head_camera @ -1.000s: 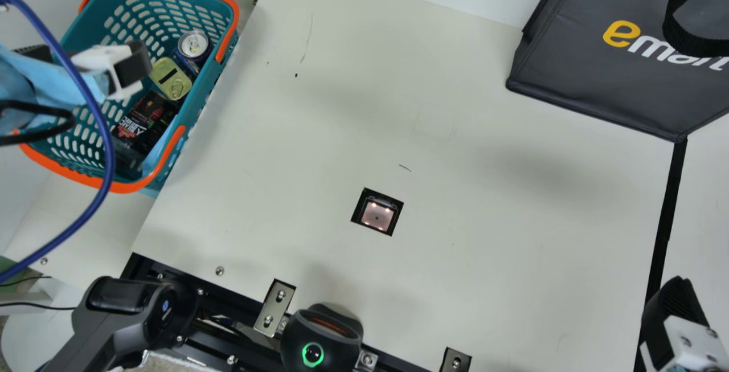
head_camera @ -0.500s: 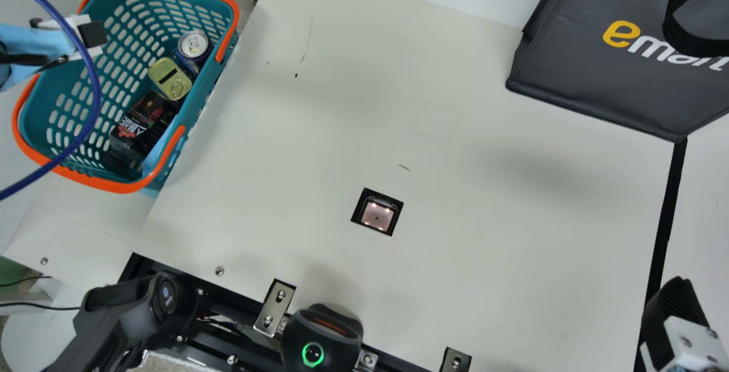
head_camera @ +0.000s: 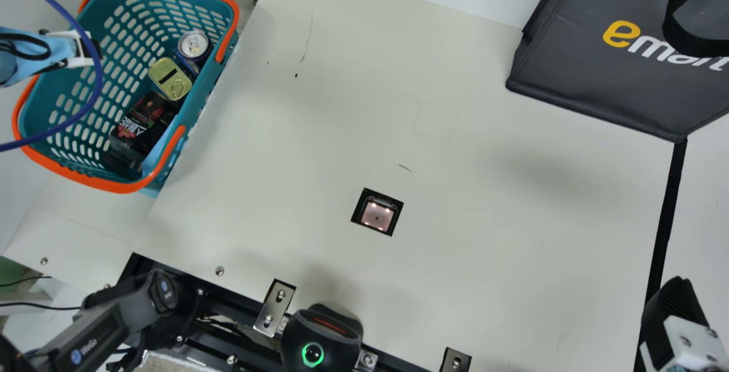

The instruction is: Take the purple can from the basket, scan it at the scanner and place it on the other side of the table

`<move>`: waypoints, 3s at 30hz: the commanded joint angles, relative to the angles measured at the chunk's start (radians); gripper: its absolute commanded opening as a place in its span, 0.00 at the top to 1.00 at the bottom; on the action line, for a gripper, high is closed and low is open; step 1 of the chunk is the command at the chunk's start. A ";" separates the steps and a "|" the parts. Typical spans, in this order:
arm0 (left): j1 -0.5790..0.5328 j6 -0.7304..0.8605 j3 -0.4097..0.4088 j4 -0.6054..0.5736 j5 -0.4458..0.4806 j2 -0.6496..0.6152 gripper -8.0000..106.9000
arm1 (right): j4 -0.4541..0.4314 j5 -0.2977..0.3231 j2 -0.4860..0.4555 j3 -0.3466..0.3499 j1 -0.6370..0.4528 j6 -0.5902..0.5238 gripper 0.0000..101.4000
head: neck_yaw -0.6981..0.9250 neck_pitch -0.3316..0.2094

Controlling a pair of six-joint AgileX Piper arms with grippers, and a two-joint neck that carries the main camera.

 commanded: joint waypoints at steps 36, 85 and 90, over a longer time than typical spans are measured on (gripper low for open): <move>-0.078 0.251 0.107 -0.204 -0.343 0.309 0.15 | 0.000 0.000 0.000 0.000 0.000 0.000 0.06 | 0.002 -0.029; 0.039 1.631 0.053 -1.014 -0.269 0.738 0.15 | 0.000 0.001 0.000 0.000 0.000 0.000 0.06 | 0.002 -0.029; 0.031 1.693 0.040 -1.066 -0.267 0.780 0.15 | 0.000 0.001 0.000 0.000 0.000 0.000 0.06 | 0.002 -0.029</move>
